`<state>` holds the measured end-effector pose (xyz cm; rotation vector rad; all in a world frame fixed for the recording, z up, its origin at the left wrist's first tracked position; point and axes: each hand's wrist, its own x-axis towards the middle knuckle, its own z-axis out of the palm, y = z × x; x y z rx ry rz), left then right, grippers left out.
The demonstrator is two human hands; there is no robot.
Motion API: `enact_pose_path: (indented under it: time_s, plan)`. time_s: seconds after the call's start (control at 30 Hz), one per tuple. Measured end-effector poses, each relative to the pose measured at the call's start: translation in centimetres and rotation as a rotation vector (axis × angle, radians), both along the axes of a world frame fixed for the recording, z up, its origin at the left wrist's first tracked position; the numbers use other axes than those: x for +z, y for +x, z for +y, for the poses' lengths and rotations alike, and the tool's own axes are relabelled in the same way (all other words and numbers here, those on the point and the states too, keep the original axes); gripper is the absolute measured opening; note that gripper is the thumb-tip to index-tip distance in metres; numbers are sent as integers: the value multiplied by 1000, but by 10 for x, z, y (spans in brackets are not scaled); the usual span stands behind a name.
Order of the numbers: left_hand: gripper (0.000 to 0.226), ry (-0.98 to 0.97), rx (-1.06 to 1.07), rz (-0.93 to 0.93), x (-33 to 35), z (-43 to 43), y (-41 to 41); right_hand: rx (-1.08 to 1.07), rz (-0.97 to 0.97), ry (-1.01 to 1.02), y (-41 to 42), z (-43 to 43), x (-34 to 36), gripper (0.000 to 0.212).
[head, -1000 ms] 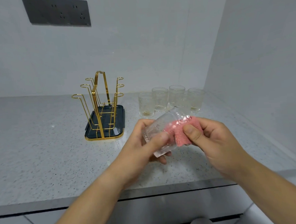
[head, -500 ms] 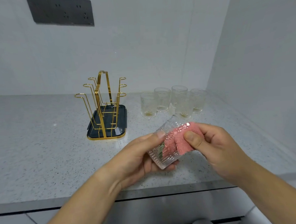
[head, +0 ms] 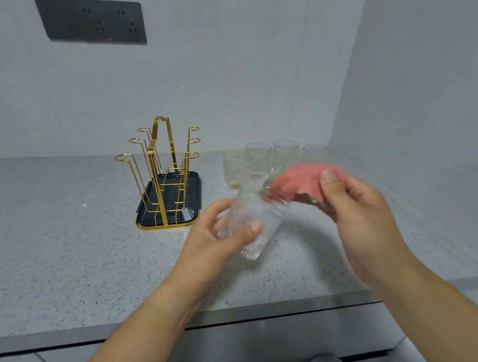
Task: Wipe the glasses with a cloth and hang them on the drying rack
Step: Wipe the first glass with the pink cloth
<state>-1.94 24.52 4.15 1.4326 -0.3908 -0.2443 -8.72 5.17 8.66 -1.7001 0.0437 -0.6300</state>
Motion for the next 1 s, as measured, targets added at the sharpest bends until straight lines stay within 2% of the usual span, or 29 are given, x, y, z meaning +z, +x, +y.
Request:
enact_pose_path:
  time_s: [0.1,0.17,0.23,0.37,0.43,0.5,0.57,0.67,0.77,0.93,1.0]
  plan:
    - [61,-326,-45,299,1,0,6,-55,5,88,-1,-1,-7,33]
    - [50,-506,-117,363,6,-3,7,-14,79,136,-1,8,-18,32]
    - [49,-584,-159,354,11,-8,6,70,122,148,-1,22,-30,35]
    - [59,-588,-118,280,9,-18,7,266,66,33,0,53,-45,46]
    - [60,-586,-82,263,5,-22,4,283,39,22,2,60,-48,51]
    - [58,-582,-68,226,1,-28,-5,253,56,36,8,60,-42,43]
    - [55,-582,-44,193,-2,-35,-13,200,95,147,16,57,-31,32]
    - [56,-580,11,164,-1,-37,-16,275,94,417,28,55,-37,36]
    - [58,-571,73,169,3,-31,-9,347,97,554,26,65,-58,44]
    - [64,-539,111,169,8,-31,-4,373,153,578,17,85,-70,59]
    - [64,-504,89,109,7,-32,-7,339,115,575,24,77,-62,53]
